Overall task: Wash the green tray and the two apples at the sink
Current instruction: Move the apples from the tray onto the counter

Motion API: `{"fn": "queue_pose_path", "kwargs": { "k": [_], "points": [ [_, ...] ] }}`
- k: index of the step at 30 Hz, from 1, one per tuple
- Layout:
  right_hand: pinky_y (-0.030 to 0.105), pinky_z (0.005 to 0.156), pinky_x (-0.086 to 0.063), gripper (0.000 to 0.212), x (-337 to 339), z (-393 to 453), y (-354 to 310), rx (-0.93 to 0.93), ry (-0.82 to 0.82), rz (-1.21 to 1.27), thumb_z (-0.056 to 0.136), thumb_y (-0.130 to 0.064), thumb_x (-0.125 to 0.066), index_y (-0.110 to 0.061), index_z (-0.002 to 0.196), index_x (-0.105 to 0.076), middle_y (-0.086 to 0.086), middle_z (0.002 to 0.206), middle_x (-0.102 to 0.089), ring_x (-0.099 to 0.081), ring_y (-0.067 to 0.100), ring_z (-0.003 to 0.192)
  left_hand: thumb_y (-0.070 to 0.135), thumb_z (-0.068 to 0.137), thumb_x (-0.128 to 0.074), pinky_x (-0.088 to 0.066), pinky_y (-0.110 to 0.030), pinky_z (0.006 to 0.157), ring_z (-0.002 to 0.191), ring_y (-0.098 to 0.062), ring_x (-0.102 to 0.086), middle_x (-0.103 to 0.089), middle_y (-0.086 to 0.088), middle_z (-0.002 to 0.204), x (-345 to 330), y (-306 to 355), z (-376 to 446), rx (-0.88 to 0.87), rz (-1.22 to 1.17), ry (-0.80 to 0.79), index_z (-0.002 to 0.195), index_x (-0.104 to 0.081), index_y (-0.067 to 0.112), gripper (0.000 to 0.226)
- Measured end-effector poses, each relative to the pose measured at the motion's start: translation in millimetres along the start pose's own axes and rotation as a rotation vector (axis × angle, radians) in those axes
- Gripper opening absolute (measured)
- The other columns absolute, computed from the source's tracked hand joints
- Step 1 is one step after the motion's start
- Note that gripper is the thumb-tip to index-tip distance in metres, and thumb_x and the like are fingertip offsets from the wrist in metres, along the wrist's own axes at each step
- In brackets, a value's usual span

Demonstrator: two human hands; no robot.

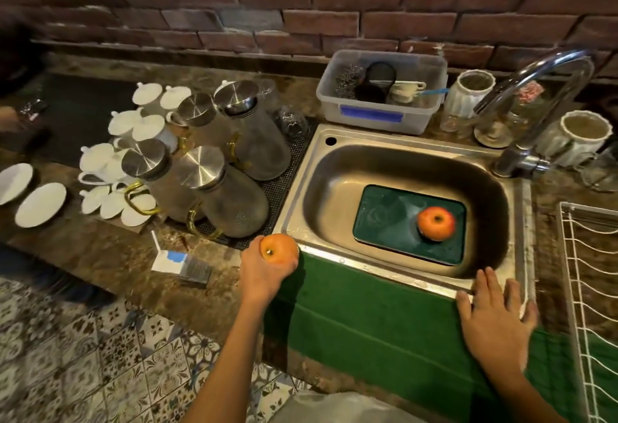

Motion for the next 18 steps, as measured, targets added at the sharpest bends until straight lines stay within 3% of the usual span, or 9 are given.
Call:
{"fn": "queue_pose_path", "kwargs": {
  "k": [6, 14, 18],
  "points": [
    [0.057, 0.114, -0.021, 0.070, 5.4, -2.8, -1.9, 0.022, 0.051, 0.018, 0.094, -0.056, -0.022, -0.018, 0.149, -0.044, -0.001, 0.159, -0.037, -0.026, 0.029, 0.146, 0.034, 0.067, -0.089, -0.045, -0.047, 0.101, 0.124, -0.031, -0.049, -0.046, -0.010, 0.138, -3.6, 3.9, 3.0, -0.005, 0.030, -0.003, 0.146, -0.038, 0.018, 0.095],
    [0.057, 0.113, -0.021, 0.064, 8.2, -2.3, -3.4, 0.027, 0.060, 0.023, 0.100, -0.052, -0.018, -0.019, 0.149, -0.044, -0.001, 0.159, -0.037, -0.026, 0.029, 0.146, 0.034, 0.069, -0.088, -0.041, -0.051, 0.108, 0.135, -0.032, -0.040, -0.037, -0.010, 0.148, -8.1, 4.4, 3.9, 0.010, 0.087, -0.011, 0.152, -0.028, 0.018, 0.105],
    [0.058, 0.116, -0.018, 0.070, 7.2, 0.1, -2.5, 0.026, 0.024, 0.019, 0.098, -0.057, -0.012, -0.020, 0.151, -0.041, -0.002, 0.161, -0.034, -0.022, 0.029, 0.149, 0.048, 0.069, -0.084, -0.032, -0.056, 0.112, 0.140, -0.036, -0.030, -0.029, -0.009, 0.153, -15.0, 32.3, 2.8, -0.131, 0.300, 0.063, 0.153, -0.024, 0.027, 0.106]
  ]
}}
Point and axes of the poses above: each hand's wrist, its own z-axis towards the middle knuckle, its own x-axis out of the back of the hand, y = z × x, the point moved 5 cm from there along z, towards the middle knuckle
